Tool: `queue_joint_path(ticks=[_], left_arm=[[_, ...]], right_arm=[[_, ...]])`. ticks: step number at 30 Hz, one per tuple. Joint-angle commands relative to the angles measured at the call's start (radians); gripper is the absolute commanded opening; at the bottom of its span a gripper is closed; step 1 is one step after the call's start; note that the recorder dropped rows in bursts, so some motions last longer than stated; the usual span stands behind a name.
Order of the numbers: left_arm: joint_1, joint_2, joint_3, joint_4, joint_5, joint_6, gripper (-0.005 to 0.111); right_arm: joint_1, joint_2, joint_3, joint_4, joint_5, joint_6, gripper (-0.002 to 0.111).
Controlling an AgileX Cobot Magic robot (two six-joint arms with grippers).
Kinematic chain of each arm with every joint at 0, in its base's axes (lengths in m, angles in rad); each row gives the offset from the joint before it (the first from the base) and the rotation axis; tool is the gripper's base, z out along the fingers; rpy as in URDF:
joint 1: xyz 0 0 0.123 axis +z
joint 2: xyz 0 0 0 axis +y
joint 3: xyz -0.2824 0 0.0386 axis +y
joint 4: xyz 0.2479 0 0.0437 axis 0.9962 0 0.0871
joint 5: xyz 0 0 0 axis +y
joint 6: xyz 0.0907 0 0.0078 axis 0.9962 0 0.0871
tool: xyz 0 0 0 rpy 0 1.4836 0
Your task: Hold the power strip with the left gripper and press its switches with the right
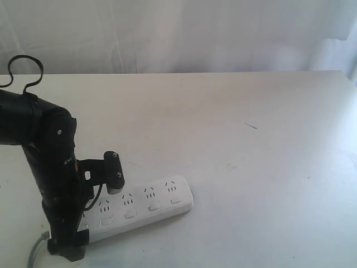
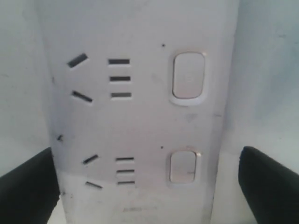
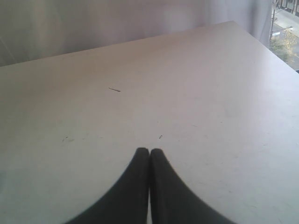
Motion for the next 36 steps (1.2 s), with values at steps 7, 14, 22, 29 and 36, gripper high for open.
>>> queue_joint_path(ticks=[7, 14, 22, 29, 36], left_arm=[[0.003, 0.000, -0.002, -0.013, -0.053, -0.048, 0.105], [0.003, 0.000, -0.002, -0.011, -0.075, -0.066, 0.105], [0.003, 0.000, 0.038, -0.009, -0.093, -0.074, 0.105], [0.003, 0.000, 0.085, 0.013, -0.166, -0.074, 0.105], [0.003, 0.000, 0.087, 0.043, -0.134, -0.073, 0.105]], right_arm=[[0.001, -0.003, 0.002, -0.001, -0.007, 0.006, 0.000], [0.001, -0.003, 0.002, -0.001, -0.007, 0.006, 0.000], [0.001, -0.003, 0.002, -0.001, -0.007, 0.006, 0.000], [0.001, -0.003, 0.002, -0.001, -0.007, 0.006, 0.000], [0.001, -0.003, 0.002, -0.001, -0.007, 0.006, 0.000]])
